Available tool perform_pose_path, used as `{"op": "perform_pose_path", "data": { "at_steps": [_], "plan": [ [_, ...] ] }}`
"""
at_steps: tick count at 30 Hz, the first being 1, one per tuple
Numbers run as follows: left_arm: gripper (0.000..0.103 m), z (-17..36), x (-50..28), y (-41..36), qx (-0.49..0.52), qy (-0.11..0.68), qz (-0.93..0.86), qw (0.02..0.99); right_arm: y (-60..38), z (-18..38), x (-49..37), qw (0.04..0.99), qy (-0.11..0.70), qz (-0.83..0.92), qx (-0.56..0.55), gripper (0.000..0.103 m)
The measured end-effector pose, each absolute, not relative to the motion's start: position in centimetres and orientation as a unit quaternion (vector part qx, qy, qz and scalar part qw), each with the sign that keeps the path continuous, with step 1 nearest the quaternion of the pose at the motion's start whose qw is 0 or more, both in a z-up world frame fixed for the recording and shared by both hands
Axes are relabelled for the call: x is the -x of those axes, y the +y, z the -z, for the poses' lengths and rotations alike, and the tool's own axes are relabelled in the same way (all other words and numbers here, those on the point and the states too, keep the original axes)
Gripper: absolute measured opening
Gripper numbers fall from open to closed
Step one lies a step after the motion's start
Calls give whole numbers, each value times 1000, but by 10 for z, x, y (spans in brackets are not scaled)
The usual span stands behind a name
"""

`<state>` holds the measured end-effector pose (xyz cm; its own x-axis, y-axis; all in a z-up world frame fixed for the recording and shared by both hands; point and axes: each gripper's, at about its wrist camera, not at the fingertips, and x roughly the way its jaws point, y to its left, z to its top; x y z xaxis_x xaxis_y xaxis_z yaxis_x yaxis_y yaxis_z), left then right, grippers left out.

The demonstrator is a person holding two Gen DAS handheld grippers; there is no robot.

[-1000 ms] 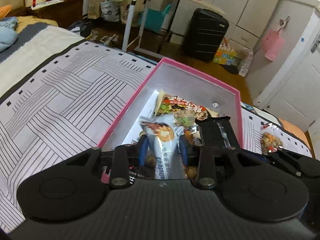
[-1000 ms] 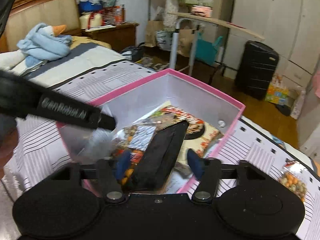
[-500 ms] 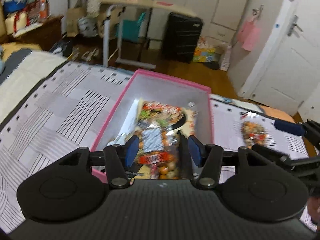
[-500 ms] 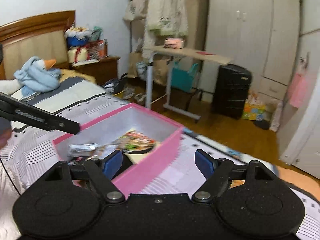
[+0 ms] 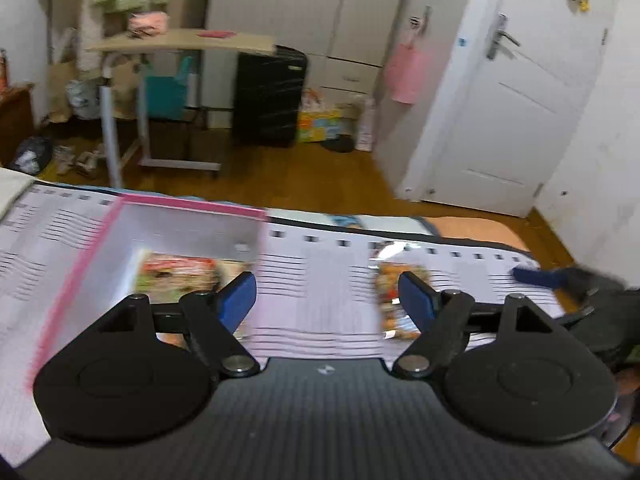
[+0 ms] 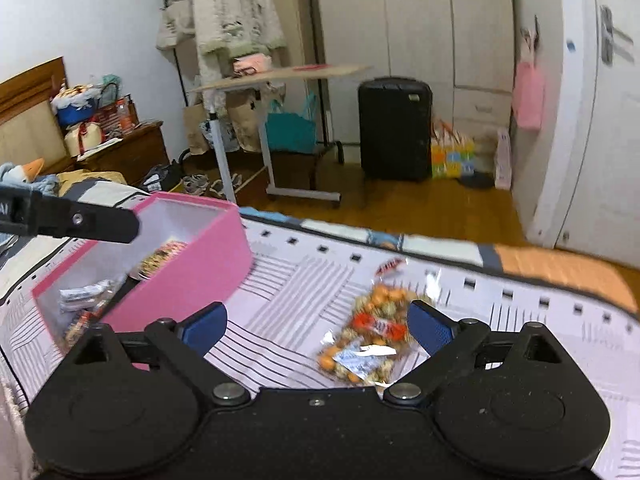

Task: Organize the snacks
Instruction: 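Grasp the last quail-egg bag with the left tool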

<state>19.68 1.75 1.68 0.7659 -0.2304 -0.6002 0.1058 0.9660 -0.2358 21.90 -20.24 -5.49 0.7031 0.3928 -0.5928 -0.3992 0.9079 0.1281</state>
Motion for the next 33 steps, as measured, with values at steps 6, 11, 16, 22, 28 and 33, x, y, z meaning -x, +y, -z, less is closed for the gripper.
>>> {"op": "perform_pose_path", "data": {
  "at_steps": [6, 11, 16, 22, 28, 33],
  "plan": [
    [78, 28, -242, -27, 127, 363, 117, 916, -198, 110, -242, 909, 355, -219, 4, 99],
    [78, 80, -279, -56, 148, 396, 120, 898, -186, 150, -266, 913, 361, -187, 40, 100],
    [74, 117, -316, -75, 141, 408, 130, 893, -202, 176, -295, 910, 374, -180, 7, 101],
    [54, 158, -357, -85, 163, 474, 128, 856, -212, 185, -304, 893, 383, -235, -8, 103],
    [41, 172, -363, -85, 194, 489, 172, 833, -211, 188, -302, 893, 376, -247, 18, 103],
    [39, 172, -360, -94, 178, 494, 188, 830, -205, 188, -296, 904, 365, -219, 33, 93]
  ]
}}
